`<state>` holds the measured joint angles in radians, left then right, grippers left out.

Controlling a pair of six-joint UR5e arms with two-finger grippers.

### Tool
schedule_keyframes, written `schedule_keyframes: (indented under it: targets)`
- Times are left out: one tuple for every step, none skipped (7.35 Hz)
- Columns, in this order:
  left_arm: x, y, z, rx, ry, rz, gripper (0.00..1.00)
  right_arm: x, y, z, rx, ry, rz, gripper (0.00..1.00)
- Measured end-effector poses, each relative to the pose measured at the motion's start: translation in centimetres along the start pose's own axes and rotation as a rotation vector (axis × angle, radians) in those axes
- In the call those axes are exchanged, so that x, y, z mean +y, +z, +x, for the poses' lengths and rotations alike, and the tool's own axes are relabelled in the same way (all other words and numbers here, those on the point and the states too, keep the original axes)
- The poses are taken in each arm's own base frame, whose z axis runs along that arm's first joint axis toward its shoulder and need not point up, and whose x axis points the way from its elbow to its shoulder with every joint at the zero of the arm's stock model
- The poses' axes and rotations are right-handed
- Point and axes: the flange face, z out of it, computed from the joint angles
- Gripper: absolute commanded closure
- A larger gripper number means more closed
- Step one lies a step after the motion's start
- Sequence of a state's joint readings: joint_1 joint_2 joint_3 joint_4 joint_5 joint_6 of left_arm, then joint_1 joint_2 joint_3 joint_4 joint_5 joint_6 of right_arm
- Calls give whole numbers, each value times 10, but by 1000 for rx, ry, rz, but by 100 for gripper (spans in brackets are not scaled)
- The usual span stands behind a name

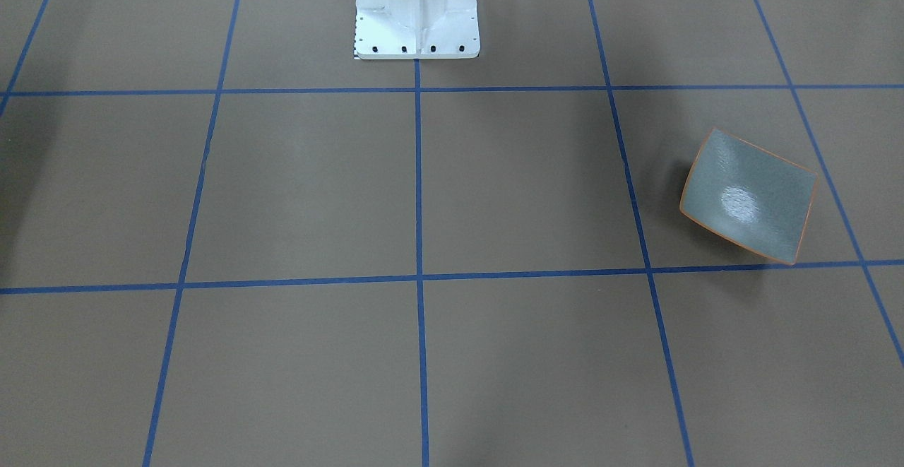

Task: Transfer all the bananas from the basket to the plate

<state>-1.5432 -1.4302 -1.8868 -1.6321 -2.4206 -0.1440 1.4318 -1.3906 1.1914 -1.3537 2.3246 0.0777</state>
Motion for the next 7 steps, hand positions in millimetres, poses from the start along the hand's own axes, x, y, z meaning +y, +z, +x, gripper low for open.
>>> schedule_keyframes:
  targets:
    - [4, 0, 0, 0, -1, -1, 0, -3, -3, -3, 0, -4, 5, 49]
    - [9, -2, 1, 0, -2, -1, 0, -4, -3, -4, -1, -5, 5, 49]
    - [13, -3, 1, 0, -2, -1, 0, -3, 0, -2, -2, -3, 0, 48]
    - [14, -3, 2, 0, -3, -2, 0, 1, 3, 2, -2, 0, -6, 48]
    - [15, -3, 2, 0, -3, -2, 0, 3, 6, 4, -2, 3, -10, 47]
    - [15, -3, 2, 1, -4, -2, 0, 4, 6, 5, -2, 4, -12, 48]
    - [15, -3, 2, 1, -4, -2, 0, 5, 6, 4, -2, 4, -11, 53]
